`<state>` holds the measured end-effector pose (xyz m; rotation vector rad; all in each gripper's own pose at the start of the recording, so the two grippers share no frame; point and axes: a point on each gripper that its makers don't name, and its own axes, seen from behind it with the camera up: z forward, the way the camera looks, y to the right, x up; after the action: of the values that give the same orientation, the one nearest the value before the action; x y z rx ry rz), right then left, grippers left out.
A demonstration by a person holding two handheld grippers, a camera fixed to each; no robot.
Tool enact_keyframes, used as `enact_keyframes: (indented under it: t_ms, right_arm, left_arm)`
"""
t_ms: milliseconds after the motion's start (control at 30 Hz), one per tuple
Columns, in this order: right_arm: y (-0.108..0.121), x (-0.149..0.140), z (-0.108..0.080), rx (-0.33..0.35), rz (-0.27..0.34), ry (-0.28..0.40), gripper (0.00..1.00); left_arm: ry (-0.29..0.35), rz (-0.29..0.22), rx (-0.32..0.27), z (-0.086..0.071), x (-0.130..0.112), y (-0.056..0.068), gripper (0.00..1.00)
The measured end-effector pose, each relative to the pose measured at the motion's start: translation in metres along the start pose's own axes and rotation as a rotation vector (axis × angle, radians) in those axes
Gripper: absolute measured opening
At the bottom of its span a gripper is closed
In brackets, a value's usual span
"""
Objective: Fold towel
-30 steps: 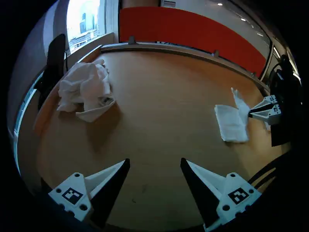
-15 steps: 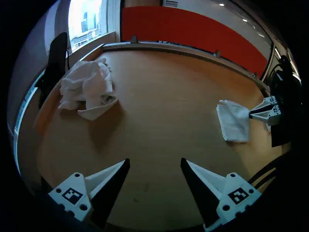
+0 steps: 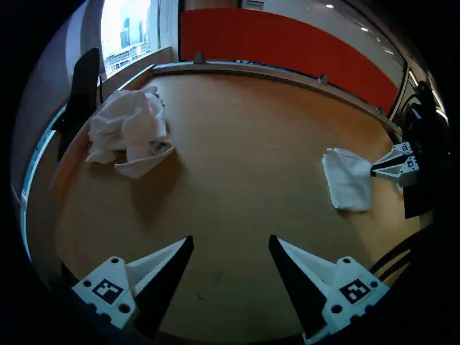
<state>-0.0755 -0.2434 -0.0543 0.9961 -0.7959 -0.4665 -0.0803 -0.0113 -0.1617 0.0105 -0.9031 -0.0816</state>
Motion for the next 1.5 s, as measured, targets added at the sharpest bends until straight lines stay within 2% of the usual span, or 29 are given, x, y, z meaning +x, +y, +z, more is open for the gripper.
enact_keyframes:
  t_ms: [267, 333, 533, 600, 1267, 1500]
  right_arm:
    - [0.002, 0.000, 0.000, -0.001, 0.015, 0.003, 0.16]
    - [0.001, 0.000, -0.001, 0.001, 0.022, 0.005, 0.25]
    - [0.002, -0.004, -0.006, -0.003, 0.034, 0.005, 0.65]
    - [0.003, -0.008, -0.007, -0.011, 0.034, -0.001, 0.69]
    - [0.006, -0.059, -0.015, -0.064, 0.078, -0.060, 0.71]
    - [0.006, -0.076, -0.012, -0.073, 0.096, -0.081, 0.71]
  left_arm:
    - [-0.003, -0.001, -0.003, 0.000, -0.002, 0.001, 0.97]
    - [-0.003, -0.001, -0.003, 0.001, -0.002, 0.002, 0.97]
    - [-0.003, -0.005, -0.011, 0.001, -0.001, 0.005, 0.98]
    - [-0.002, -0.005, -0.013, 0.001, 0.000, 0.006, 0.98]
    - [0.001, 0.018, -0.019, 0.001, 0.002, 0.012, 0.97]
    - [0.001, 0.025, -0.020, 0.000, 0.002, 0.015, 0.98]
